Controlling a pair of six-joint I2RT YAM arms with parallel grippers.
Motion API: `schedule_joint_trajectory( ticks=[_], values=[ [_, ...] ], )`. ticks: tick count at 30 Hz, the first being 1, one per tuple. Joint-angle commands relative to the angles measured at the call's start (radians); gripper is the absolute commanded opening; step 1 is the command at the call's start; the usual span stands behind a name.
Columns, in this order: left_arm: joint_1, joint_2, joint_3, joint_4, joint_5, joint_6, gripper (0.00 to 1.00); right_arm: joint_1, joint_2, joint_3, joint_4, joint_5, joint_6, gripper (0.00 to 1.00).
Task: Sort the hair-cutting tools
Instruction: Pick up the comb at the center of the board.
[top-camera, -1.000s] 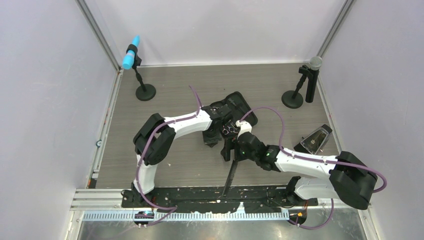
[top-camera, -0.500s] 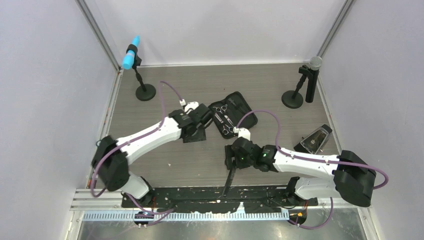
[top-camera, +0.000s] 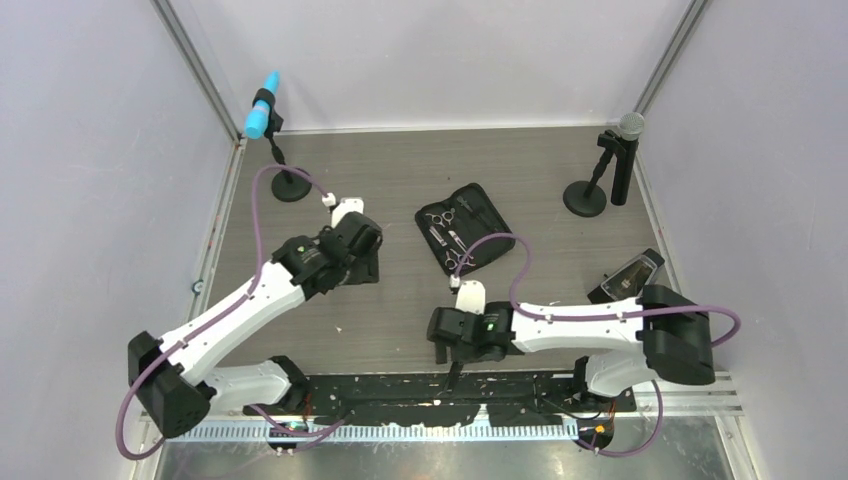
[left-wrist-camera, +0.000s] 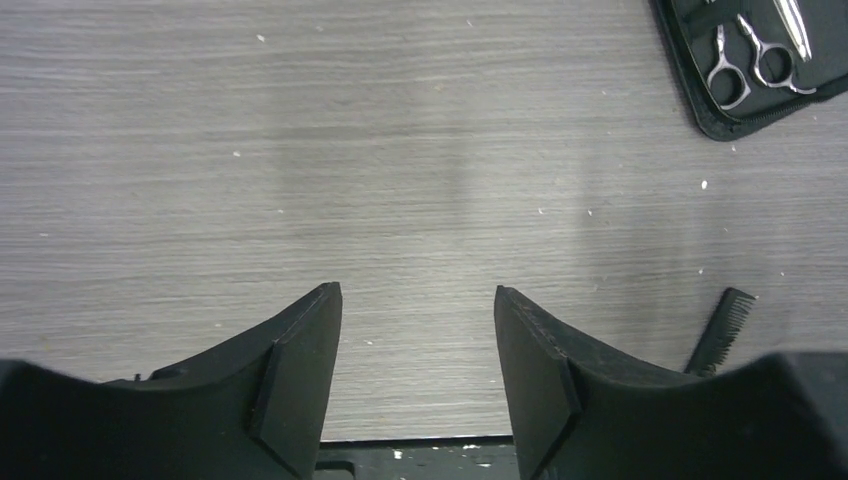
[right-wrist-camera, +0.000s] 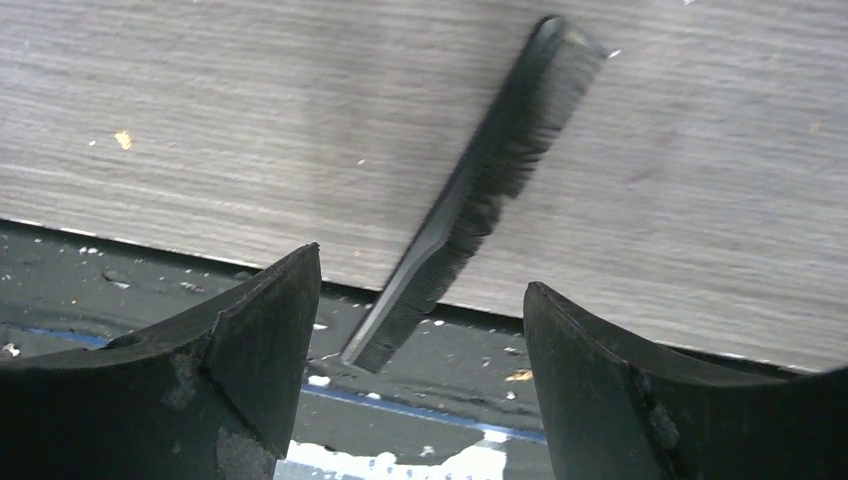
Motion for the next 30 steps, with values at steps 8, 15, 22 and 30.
schedule_joint_trajectory(
  ticks=[8,15,22,30],
  values=[
    [0.090,-0.189,0.112,-0.087,0.062,0.209,0.78,0.068,0.158,0.127,-0.097,0.023,0.230,0.77],
    [0.094,-0.288,0.153,-0.108,-0.180,0.352,0.87,0.072,0.202,0.122,-0.108,-0.027,0.266,0.69],
    [0.094,-0.324,0.048,-0.062,-0.344,0.361,0.91,0.069,0.214,0.104,-0.099,-0.062,0.249,0.57],
    [0.094,-0.318,0.043,-0.066,-0.370,0.359,0.91,0.060,0.181,0.038,-0.057,-0.145,0.205,0.52]
  ],
)
